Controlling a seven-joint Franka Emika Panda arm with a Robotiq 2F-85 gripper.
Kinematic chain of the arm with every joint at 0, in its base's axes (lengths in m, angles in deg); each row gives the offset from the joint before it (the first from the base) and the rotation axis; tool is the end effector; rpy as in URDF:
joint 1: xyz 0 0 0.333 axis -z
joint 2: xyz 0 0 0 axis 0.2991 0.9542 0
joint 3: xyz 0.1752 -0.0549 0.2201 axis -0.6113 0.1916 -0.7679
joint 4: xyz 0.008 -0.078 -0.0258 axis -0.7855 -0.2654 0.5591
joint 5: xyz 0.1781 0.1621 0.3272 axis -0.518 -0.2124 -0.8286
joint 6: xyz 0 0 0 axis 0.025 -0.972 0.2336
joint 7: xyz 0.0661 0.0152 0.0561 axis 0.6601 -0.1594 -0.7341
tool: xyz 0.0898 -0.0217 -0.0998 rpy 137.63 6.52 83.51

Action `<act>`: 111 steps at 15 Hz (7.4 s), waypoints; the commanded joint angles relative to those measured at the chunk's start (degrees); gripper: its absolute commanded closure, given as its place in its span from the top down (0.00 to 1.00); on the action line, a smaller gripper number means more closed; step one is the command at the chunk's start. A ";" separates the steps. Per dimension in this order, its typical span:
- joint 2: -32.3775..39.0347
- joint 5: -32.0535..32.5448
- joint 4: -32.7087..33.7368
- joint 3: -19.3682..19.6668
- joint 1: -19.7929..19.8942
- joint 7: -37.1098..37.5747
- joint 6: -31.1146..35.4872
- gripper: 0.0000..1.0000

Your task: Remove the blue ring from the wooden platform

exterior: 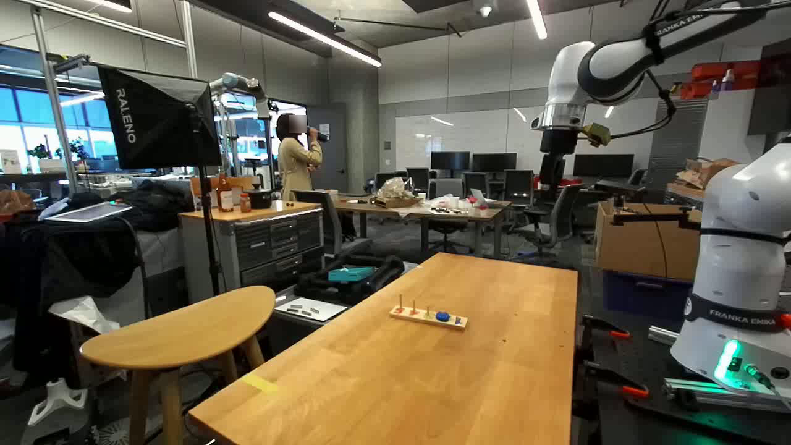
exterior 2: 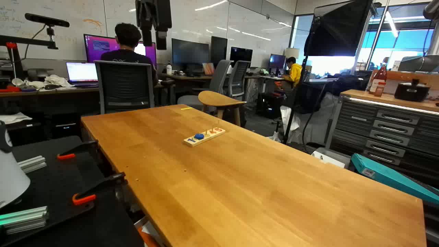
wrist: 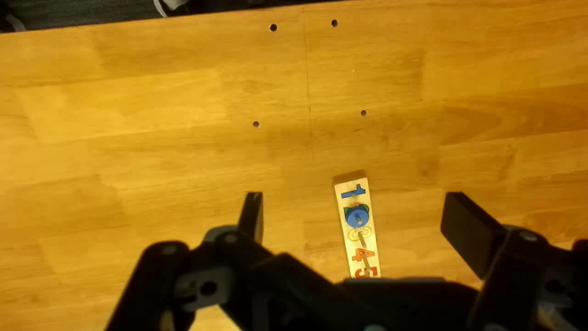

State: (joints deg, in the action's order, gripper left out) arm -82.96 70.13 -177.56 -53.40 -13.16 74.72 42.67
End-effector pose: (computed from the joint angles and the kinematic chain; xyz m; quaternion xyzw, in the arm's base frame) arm 0.3591 -0.0705 0.4085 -0.9980 0.0381 -0.0447 0.0242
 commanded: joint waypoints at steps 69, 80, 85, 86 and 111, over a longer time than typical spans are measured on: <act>78.40 3.16 41.96 -8.71 -8.61 11.86 25.42 0.19; 72.17 2.77 41.46 -8.87 -8.90 12.57 22.03 0.21; 73.17 4.07 44.81 -3.76 -7.07 14.61 20.70 0.21; 73.51 4.21 45.22 -2.77 -6.62 14.55 20.86 0.21; 46.76 1.12 35.95 -11.44 -8.40 5.84 7.09 1.00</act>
State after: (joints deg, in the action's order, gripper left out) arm -29.17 73.28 -139.90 -64.23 -21.52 82.92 55.32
